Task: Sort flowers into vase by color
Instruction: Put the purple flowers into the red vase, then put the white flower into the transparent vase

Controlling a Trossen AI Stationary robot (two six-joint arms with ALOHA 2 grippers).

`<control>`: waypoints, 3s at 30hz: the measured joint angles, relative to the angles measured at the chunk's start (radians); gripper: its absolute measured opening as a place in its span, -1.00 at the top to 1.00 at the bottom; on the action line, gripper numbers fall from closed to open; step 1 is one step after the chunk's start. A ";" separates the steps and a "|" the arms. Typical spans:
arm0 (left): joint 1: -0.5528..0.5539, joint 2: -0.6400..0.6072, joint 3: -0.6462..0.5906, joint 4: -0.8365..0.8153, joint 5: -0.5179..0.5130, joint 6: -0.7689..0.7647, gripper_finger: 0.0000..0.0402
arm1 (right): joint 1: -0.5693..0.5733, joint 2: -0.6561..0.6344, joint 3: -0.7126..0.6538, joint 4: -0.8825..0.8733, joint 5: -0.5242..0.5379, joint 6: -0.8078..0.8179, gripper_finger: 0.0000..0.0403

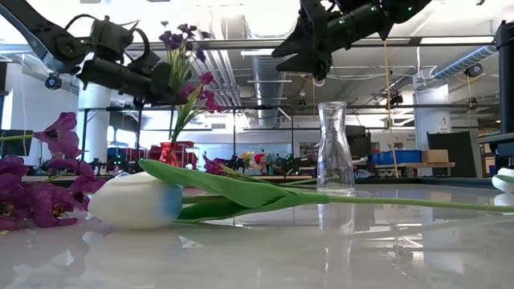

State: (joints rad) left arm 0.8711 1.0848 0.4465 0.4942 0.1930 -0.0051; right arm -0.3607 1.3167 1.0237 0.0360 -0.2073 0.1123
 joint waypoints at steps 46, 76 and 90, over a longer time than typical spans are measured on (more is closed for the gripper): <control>0.000 -0.046 -0.051 -0.218 -0.071 -0.099 0.08 | 0.000 0.001 -0.001 -0.005 -0.004 0.035 -0.04; 0.000 -0.163 -0.051 -0.471 -0.071 -0.168 -0.07 | 0.000 0.015 -0.002 -0.002 -0.008 0.037 -0.04; 0.000 -0.179 -0.051 -0.592 -0.055 -0.291 -0.07 | 0.000 0.015 -0.002 -0.005 -0.001 0.051 -0.04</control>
State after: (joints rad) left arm 0.8715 0.9060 0.3958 -0.0978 0.1385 -0.2963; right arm -0.3607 1.3319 1.0218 0.0311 -0.2081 0.1635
